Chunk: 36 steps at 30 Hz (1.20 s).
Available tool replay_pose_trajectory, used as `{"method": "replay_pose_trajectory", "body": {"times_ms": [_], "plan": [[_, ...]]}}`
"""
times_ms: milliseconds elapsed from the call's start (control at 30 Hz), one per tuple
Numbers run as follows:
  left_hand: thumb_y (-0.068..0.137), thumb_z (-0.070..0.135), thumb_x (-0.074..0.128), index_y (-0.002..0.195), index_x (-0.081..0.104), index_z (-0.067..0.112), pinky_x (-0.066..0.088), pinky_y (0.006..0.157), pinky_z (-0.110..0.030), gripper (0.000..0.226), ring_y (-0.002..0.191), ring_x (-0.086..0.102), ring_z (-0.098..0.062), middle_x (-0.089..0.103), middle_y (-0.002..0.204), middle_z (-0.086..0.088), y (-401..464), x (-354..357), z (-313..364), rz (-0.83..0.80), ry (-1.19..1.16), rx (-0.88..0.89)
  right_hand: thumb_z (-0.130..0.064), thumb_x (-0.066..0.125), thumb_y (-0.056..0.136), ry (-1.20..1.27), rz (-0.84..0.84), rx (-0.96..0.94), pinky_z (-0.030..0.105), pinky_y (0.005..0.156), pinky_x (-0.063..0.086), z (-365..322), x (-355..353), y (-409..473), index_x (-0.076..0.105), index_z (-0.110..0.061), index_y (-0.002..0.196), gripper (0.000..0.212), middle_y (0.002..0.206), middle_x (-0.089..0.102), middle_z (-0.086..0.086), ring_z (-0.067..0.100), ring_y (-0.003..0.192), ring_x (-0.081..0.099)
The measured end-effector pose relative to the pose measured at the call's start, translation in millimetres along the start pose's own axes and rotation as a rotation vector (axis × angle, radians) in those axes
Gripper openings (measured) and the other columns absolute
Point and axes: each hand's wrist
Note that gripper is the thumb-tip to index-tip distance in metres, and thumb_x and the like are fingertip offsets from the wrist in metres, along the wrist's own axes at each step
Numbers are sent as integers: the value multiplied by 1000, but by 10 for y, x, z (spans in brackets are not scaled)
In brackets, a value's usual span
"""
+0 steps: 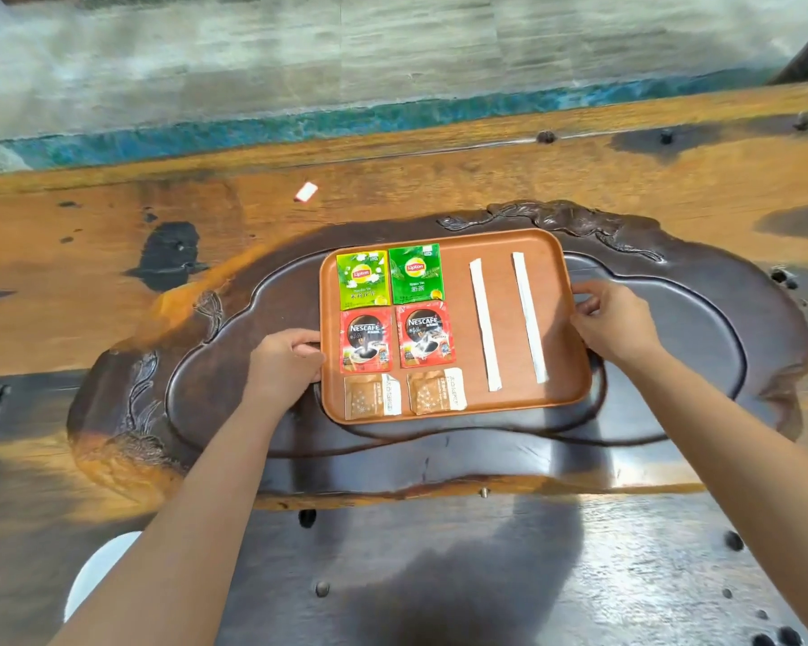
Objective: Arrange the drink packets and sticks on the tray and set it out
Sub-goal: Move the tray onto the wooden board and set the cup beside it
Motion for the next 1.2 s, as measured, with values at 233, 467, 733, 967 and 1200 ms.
{"method": "replay_pose_trajectory", "body": {"times_ms": [233, 467, 733, 967, 1200], "plan": [[77, 0, 59, 86, 68, 16, 56, 63, -21, 21, 44, 60, 1, 68, 66, 1, -78, 55, 11, 58, -17, -44, -2, 43, 86, -18, 30, -16, 33, 78, 46, 5, -21, -72, 63, -15, 117, 39, 82, 64, 14, 36, 99, 59], [78, 0, 58, 79, 69, 21, 56, 68, -27, 24, 50, 63, -7, 65, 50, 12, -133, 80, 20, 42, -25, -62, -2, 45, 85, -22, 28, 13, 31, 77, 43, 94, -9, -176, 62, -12, 115, 37, 85, 64, 16, 37, 99, 58], [78, 1, 57, 77, 68, 25, 56, 70, -28, 26, 53, 64, -11, 70, 69, 3, -120, 105, -3, 62, -25, -34, -5, 44, 87, -32, 28, 14, 32, 77, 45, 141, 17, -162, 60, -14, 118, 36, 98, 69, 19, 36, 101, 59], [81, 2, 58, 91, 72, 12, 58, 69, -29, 20, 71, 68, -17, 72, 75, -3, -48, 157, -47, 47, -127, -69, -6, 44, 87, -8, 26, 39, 31, 76, 44, 119, -10, -122, 60, -15, 119, 37, 89, 67, 14, 35, 99, 59], [80, 10, 62, 91, 70, 5, 57, 68, -26, 14, 76, 67, -18, 69, 75, -5, -431, -151, -366, 84, -141, -179, -17, 56, 82, 69, -166, 71, 44, 89, 51, -16, 35, -433, 62, -16, 115, 33, 78, 62, 3, 34, 98, 62]]}}
Point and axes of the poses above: each hand's wrist, its own y-axis towards the middle knuckle, its own x-axis out of the palm, z = x × y
